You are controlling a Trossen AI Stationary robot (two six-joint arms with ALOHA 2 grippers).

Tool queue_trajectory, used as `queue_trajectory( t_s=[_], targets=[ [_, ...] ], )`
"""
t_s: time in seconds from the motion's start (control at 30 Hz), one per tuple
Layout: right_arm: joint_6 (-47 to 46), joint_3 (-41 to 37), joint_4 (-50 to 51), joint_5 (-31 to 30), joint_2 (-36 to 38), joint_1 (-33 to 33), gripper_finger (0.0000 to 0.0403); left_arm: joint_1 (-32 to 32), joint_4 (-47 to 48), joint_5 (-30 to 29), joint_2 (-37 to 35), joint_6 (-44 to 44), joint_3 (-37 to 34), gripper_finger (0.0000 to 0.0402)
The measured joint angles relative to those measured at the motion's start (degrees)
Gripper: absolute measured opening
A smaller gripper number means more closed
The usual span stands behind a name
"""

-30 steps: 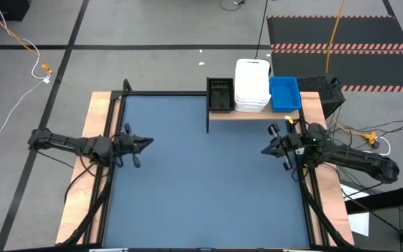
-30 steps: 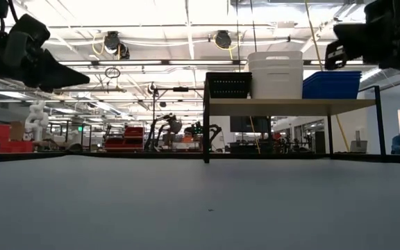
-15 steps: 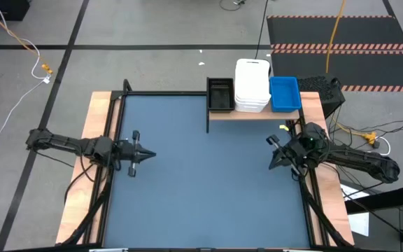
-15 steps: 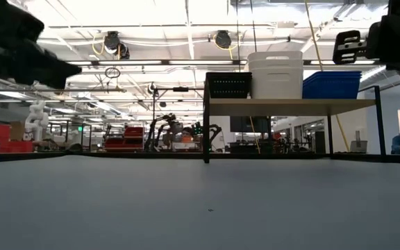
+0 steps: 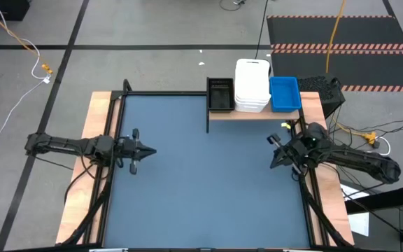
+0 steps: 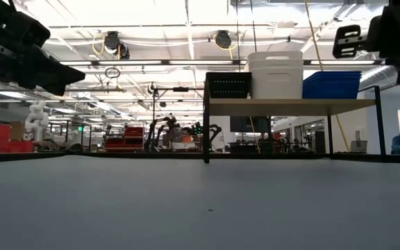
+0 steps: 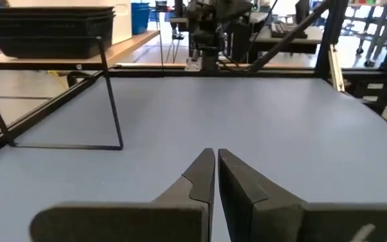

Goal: Stack baskets on shelf by color
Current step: Return to Home Position

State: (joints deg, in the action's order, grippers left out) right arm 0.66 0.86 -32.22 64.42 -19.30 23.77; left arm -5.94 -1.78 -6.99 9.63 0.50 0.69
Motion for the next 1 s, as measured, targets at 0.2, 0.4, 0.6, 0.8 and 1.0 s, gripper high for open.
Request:
queue_trajectory(
  t_s=[0.2, 0.4, 0.6, 0.8, 1.0],
  targets=[
    [-1.91, -0.02, -2.21, -0.09, 0.02, 3.11, 0.0, 2.93, 0.05, -1.22, 0.02, -2.52, 0.0, 0.0024],
    [-2.22, -0.02, -1.86, -7.65, -1.75, 3.11, 0.0, 4.79, 0.07, -1.42, 0.11, -3.68, 0.0, 0.0024],
    [-1.18, -0.02, -2.73, -9.27, -4.83, 1.02, 0.0, 5.12, 0.06, -1.5, 0.11, -6.15, 0.0, 0.0024],
    [-4.18, -0.02, -9.66, -11.93, -4.78, 0.52, 0.0, 5.12, -1.04, -1.68, 0.11, -6.23, -0.13, 0.0024],
    [-13.45, -0.01, -14.42, -11.89, -2.31, 1.42, 0.0, 5.12, -1.9, -1.79, 0.11, -6.22, -0.13, 0.0024]
  ],
)
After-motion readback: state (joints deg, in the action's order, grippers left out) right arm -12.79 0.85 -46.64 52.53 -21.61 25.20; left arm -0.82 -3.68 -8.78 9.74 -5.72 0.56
